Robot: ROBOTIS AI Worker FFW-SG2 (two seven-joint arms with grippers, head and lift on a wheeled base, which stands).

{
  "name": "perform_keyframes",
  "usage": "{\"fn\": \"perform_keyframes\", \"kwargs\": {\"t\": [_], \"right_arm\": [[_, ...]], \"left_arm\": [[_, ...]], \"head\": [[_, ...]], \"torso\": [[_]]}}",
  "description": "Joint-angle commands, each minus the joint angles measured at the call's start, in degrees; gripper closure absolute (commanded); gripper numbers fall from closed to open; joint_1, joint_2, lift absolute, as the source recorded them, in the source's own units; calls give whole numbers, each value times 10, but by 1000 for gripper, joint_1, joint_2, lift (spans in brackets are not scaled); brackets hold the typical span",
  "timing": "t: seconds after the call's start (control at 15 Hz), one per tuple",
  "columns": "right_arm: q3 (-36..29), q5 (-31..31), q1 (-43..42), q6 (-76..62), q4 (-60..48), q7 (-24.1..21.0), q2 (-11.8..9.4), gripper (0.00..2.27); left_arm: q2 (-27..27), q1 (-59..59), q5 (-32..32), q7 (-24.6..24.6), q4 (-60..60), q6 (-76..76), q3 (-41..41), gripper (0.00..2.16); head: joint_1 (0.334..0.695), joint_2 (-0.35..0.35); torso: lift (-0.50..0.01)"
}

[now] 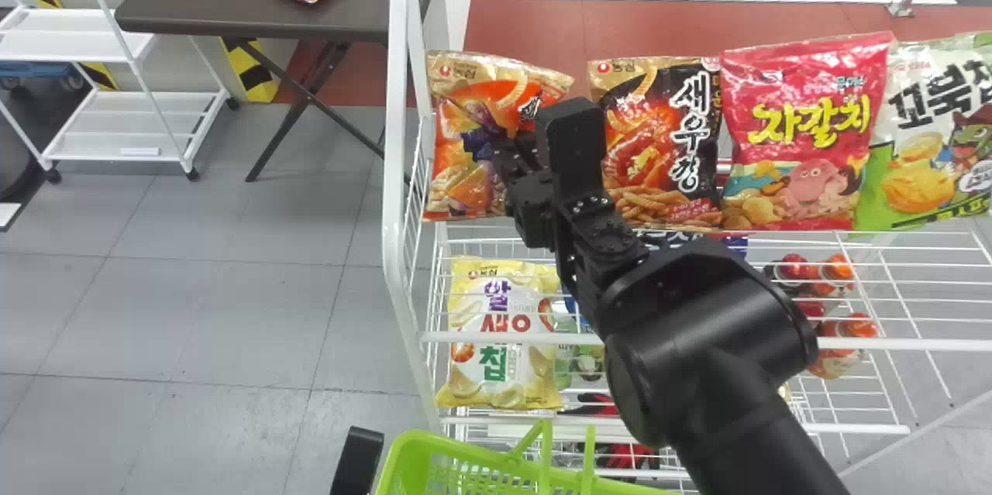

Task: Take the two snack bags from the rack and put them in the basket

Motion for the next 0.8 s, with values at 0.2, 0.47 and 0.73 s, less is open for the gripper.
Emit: {"fn": "perform_keyframes", "kwargs": {"t": [0.2, 0.47, 0.73], "right_arm": [[-15, -23, 100, 62, -153, -2, -34, 2078], [-77, -61, 205, 119, -320, -4, -105, 2078], [-170, -109, 347, 131, -453, 1, -160, 2078]], "left_arm": [[-2, 4, -2, 0, -3, -5, 3, 1882], [-5, 9, 0, 1, -12, -5, 5, 1882], [-7, 9, 2, 7, -16, -14, 6, 1882]], "head": [[695, 43], [695, -44], [695, -162]], "torso": [[-11], [-11], [-11]]}}
